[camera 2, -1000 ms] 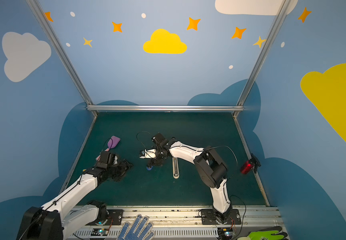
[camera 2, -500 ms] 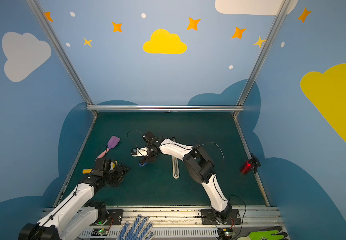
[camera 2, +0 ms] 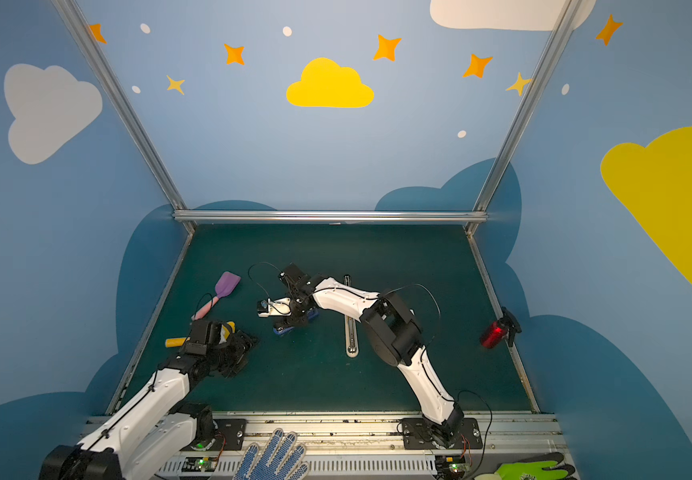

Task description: Load the staples into the stapler

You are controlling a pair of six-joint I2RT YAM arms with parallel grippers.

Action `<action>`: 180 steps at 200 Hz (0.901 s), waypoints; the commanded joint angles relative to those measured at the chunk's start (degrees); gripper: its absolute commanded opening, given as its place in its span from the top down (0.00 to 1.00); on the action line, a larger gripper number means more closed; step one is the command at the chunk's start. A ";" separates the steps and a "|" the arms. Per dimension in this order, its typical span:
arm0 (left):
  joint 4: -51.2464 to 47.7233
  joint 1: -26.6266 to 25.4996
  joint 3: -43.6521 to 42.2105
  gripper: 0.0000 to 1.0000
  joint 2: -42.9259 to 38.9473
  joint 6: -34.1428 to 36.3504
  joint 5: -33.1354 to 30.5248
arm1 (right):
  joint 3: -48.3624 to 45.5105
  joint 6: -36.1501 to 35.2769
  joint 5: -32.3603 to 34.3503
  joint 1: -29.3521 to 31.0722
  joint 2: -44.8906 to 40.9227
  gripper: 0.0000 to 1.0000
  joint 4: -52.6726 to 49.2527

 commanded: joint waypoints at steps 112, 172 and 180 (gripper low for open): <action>12.51 0.58 -1.19 0.33 -4.43 -2.21 6.51 | -8.21 9.16 -10.64 -3.65 -11.61 1.00 -0.05; 23.84 0.70 -2.53 0.51 -5.17 -4.53 13.26 | -13.20 11.11 -19.79 -7.10 -18.51 1.00 2.52; 25.49 0.70 -2.75 0.51 -4.68 -4.76 14.40 | -13.73 10.42 -20.96 -7.17 -19.04 1.00 3.03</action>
